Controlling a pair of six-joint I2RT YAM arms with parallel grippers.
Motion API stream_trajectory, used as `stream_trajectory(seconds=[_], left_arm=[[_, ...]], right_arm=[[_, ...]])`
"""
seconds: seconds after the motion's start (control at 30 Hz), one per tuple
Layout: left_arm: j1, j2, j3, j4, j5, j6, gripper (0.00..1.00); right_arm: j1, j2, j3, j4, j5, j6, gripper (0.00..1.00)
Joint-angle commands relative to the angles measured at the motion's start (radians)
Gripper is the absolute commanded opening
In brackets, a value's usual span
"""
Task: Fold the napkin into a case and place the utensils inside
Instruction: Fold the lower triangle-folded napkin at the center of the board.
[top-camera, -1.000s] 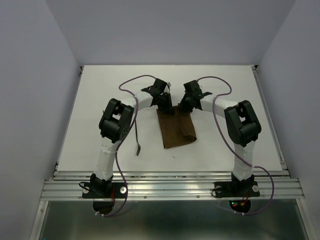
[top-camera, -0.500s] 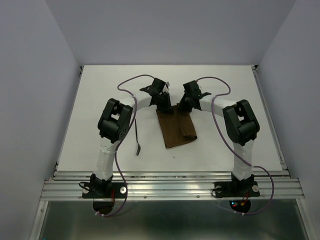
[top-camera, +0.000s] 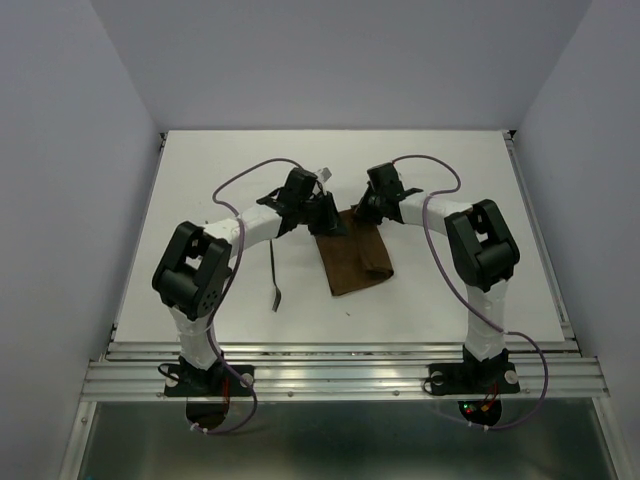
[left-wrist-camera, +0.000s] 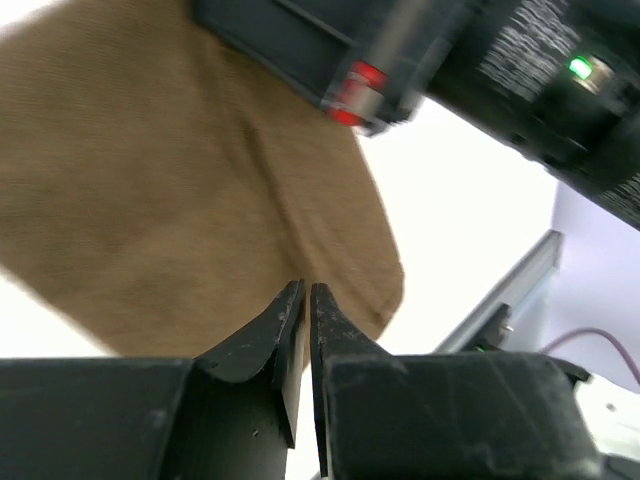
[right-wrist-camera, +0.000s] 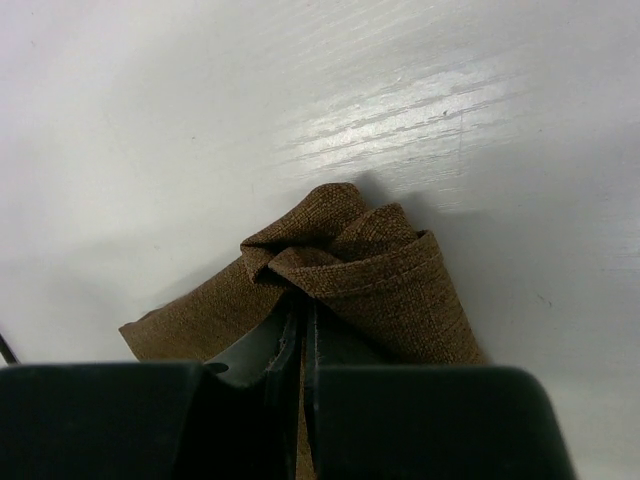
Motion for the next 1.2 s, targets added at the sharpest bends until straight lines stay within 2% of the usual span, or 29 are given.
stream_trajectory(seconds=[0.0, 0.13, 0.4, 0.7, 0.87, 0.97, 1.0, 1.07, 1.17], left_arm=[[-0.052, -0.040, -0.057, 0.194, 0.066, -0.086, 0.18], [-0.114, -0.019, -0.077, 0.283, 0.036, -0.132, 0.17], [-0.148, 0.063, -0.120, 0.439, 0.011, -0.200, 0.15], [-0.183, 0.132, -0.166, 0.459, -0.095, -0.196, 0.12], [-0.184, 0.193, -0.189, 0.458, -0.099, -0.212, 0.08], [-0.183, 0.212, -0.198, 0.459, -0.095, -0.216, 0.07], [-0.183, 0.215, -0.198, 0.458, -0.093, -0.216, 0.07], [-0.183, 0.216, -0.205, 0.456, -0.095, -0.215, 0.07], [-0.183, 0.213, -0.206, 0.450, -0.096, -0.210, 0.07]], right_arm=[[0.010, 0.016, -0.031, -0.030, 0.011, -0.003, 0.01], [0.010, 0.013, -0.027, -0.031, 0.009, -0.002, 0.01], [0.010, -0.006, -0.038, -0.032, 0.008, -0.006, 0.01], [0.010, -0.030, -0.054, -0.030, -0.003, -0.005, 0.01], [0.010, -0.066, -0.073, -0.029, -0.006, 0.000, 0.01], [0.010, -0.102, -0.083, -0.032, -0.010, -0.003, 0.25], [0.010, -0.124, -0.086, -0.040, -0.039, -0.006, 0.38], [0.010, -0.151, -0.093, -0.052, -0.041, -0.016, 0.47], [0.010, -0.220, -0.116, -0.075, -0.037, -0.029, 0.52]])
